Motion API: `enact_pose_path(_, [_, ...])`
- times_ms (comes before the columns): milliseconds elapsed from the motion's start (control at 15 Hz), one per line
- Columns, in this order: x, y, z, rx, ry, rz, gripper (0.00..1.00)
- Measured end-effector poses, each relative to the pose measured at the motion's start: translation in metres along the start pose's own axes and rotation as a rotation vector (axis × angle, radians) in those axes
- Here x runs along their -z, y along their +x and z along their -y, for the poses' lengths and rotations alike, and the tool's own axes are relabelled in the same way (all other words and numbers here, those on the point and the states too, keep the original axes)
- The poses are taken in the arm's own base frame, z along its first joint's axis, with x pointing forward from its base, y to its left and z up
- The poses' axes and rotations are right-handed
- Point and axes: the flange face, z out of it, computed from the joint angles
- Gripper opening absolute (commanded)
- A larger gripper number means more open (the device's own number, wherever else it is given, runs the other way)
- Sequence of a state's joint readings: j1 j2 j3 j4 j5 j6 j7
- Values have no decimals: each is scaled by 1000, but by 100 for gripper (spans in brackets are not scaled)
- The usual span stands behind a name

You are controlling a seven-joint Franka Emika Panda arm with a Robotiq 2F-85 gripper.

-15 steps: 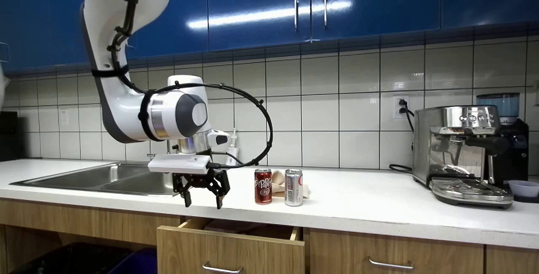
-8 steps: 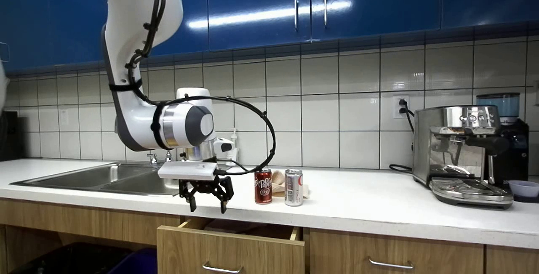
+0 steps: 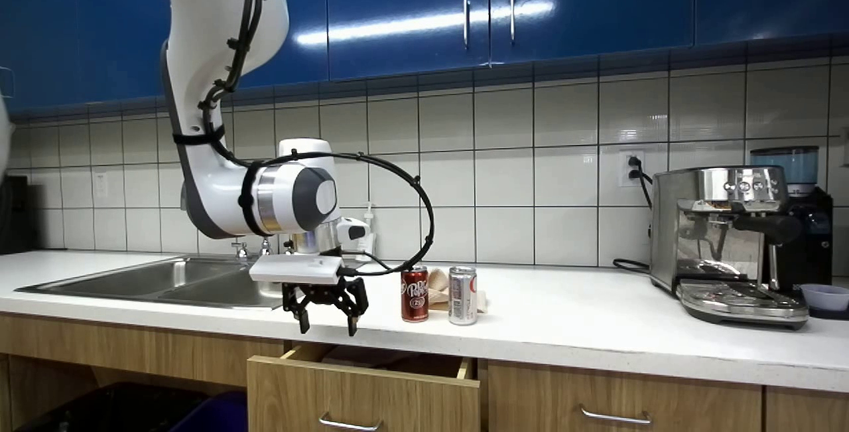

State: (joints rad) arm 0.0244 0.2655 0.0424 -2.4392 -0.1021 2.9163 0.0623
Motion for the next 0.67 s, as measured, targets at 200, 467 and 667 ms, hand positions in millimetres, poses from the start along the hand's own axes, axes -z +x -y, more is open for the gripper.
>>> enact_pose_path(200, [-2,-2,0,-1,0,6,100])
enact_pose_path(467, [-6,-10,1,1,2,12,100])
enact_pose_path(667, [-11,-14,3,14,-3,4,100])
